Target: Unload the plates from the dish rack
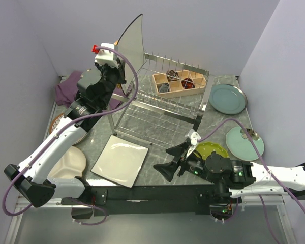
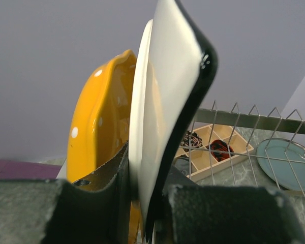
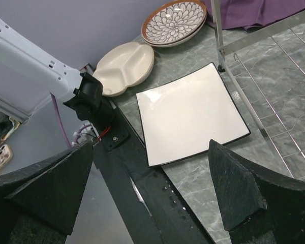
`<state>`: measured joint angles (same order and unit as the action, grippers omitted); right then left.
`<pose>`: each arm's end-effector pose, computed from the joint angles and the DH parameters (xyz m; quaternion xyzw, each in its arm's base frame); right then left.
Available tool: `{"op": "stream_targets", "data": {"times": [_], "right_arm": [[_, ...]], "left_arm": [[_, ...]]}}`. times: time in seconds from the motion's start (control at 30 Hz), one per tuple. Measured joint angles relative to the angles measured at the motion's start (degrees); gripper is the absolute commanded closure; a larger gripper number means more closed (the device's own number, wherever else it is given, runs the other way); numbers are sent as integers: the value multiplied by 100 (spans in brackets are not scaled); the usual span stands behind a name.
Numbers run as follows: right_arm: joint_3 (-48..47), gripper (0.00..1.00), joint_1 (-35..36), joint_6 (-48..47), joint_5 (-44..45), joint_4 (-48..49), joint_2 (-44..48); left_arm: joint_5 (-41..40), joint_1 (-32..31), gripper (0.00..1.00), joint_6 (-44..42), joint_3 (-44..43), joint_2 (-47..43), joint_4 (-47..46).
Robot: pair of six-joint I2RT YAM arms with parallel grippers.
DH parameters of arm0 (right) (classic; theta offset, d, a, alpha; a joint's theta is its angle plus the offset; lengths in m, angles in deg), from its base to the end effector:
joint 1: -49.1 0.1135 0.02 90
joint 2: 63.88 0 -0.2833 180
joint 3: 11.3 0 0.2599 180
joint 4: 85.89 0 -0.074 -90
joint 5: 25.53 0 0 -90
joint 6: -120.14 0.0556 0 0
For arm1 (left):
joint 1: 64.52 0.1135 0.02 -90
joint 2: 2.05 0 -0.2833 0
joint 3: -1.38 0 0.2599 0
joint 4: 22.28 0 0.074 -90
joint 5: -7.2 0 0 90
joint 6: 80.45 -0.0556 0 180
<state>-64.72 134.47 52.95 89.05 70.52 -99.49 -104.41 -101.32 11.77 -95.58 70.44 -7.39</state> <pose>0.0361 0.1587 0.3454 -0.2544 0.6936 0.4380 0.5122 0.2487 -0.1605 0.5122 0.0518 0.6480 -0.1364 0.7475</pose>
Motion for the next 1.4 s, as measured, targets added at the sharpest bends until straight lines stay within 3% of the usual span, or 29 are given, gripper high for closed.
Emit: {"op": "stream_targets", "data": {"times": [1.4], "right_arm": [[-9,0,0,-20,9,-2,-103]], "left_arm": [[-35,-20,99,20,-160,-282,225]]}}
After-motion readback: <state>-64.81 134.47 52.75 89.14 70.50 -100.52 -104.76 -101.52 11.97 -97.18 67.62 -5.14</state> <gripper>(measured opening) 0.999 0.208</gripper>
